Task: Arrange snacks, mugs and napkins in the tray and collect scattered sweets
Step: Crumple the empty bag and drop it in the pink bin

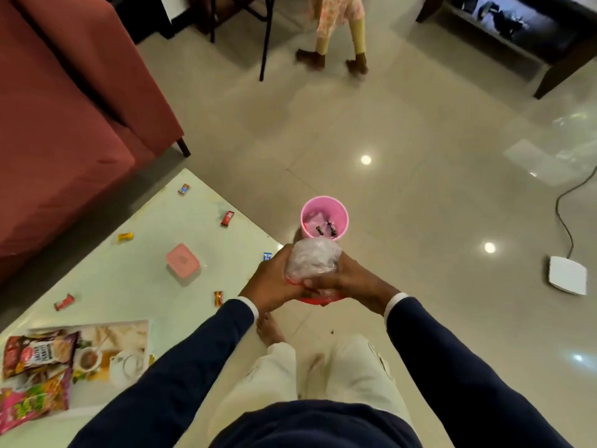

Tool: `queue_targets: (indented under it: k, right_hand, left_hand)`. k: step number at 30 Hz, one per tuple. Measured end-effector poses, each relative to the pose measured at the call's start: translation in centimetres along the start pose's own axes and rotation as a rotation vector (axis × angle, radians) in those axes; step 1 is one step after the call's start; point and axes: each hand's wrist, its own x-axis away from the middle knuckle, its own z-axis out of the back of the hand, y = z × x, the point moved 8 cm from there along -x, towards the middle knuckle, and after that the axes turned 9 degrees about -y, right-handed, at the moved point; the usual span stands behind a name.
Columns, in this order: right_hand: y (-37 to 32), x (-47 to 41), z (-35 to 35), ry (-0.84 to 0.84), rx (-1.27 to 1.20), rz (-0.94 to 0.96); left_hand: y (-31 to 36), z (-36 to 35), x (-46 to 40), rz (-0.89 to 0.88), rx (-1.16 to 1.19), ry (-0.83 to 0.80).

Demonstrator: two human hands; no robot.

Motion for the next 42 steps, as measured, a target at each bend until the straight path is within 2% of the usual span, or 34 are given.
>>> queue_targets:
  k: [3,5,7,10,14,16,18,20,22,25,28,34,38,42]
  right_hand:
    - [-0.3,-0.9,3.1,0.088,0.245,0.031]
    - [0.5,-1.6,4.5,0.041,0.472,0.031]
    - [1.7,-2.9,6.6,0.017,0.683,0.02]
    - [3.4,-5.6,11.4,0.078,0.741,0.038]
    - [7.9,-12.2,19.7,0.125,0.775,-0.085]
    - [11.5,-16.1,25.0,0.185,0.741,-0.211]
    - [15.3,-19.8,29.9,0.245,0.763,-0.328]
    - [18.4,-23.4,34.0,0.317,0.865,-0.382]
    - [21.2,-27.9,36.9,0.349,0.98,-0.361]
    - [25.7,-34.3,38.9,0.298,1.07,-0.297]
    - [30.9,-39.0,39.2,0.223,1.122,-0.281]
    - [40.1,-41.2,35.7,-0.216,1.515,-0.423]
    - [39.0,-41.5,35.9,-0.284,1.512,-0.543]
    - [32.9,-40.9,36.0,-0.183,1.424,-0.49]
  left_hand:
    - [-0.7,1.3,-3.7,0.092,0.058,0.084]
    - [-1.6,0.8,-6.4,0.18,0.103,0.032]
    - [-2.3,-0.9,-9.5,0.233,0.188,-0.088]
    - [-4.0,-3.4,-13.5,0.335,0.23,-0.204]
    - [-5.7,-3.4,-20.1,0.413,0.222,-0.089]
    - [-7.2,-2.1,-24.5,0.369,0.054,0.048]
    - [-8.6,-0.9,-28.2,0.351,-0.323,0.161]
    - [-9.4,-1.1,-31.6,0.323,-0.685,0.186]
    - [-11.1,-2.1,-35.7,0.273,-0.897,0.147]
    - [-14.3,-3.0,-41.2,0.224,-1.023,0.122]
    - [-18.3,-3.2,-45.4,0.277,-1.001,0.143]
    - [-23.3,-5.5,-48.3,0.33,-1.059,0.05]
    - [-23.2,-5.9,-46.8,0.329,-1.076,0.01]
    - [-20.5,-4.7,-43.8,0.293,-1.112,0.069]
